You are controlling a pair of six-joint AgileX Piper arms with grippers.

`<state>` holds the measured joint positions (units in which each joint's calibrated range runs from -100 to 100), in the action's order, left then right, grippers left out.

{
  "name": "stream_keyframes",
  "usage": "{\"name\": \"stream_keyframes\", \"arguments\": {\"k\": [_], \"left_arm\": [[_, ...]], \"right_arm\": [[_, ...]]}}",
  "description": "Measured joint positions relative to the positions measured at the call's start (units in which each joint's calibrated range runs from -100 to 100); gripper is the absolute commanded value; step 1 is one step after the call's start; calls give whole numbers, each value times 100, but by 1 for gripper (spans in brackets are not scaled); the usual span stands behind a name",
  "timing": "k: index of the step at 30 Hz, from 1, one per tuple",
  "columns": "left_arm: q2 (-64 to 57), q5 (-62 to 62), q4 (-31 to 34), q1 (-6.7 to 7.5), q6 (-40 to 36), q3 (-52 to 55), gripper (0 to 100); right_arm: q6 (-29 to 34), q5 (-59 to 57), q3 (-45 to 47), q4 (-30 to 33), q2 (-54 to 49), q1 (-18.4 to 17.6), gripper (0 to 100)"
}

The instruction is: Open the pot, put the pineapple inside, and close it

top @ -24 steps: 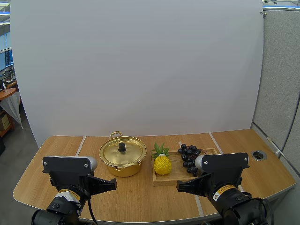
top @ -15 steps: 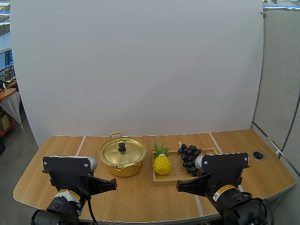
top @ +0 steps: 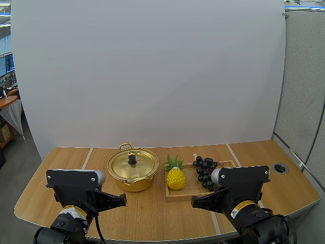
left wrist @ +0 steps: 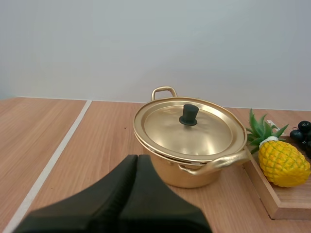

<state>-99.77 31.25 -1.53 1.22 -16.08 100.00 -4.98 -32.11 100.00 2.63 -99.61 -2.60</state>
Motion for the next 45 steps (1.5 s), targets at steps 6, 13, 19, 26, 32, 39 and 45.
{"name": "stream_keyframes", "arguments": {"k": [6,13,19,26,32,39,45], "left_arm": [[0,0,0,0,0,0,0],[0,0,0,0,0,0,0],[0,0,0,0,0,0,0],[0,154,0,0,0,-268,0],[0,135,0,0,0,-1020,0],[-4,135,0,0,116,-1868,0],[-18,1454,0,0,368,-3083,0]], "right_arm": [[0,0,0,0,0,0,0],[0,0,0,0,0,0,0],[0,0,0,0,0,0,0],[0,-220,-70,0,0,0,0],[-28,-537,-469,0,0,0,0],[-145,-1272,-1558,0,-12,0,0],[-158,-2135,-2444,-54,-24,0,0]]}}
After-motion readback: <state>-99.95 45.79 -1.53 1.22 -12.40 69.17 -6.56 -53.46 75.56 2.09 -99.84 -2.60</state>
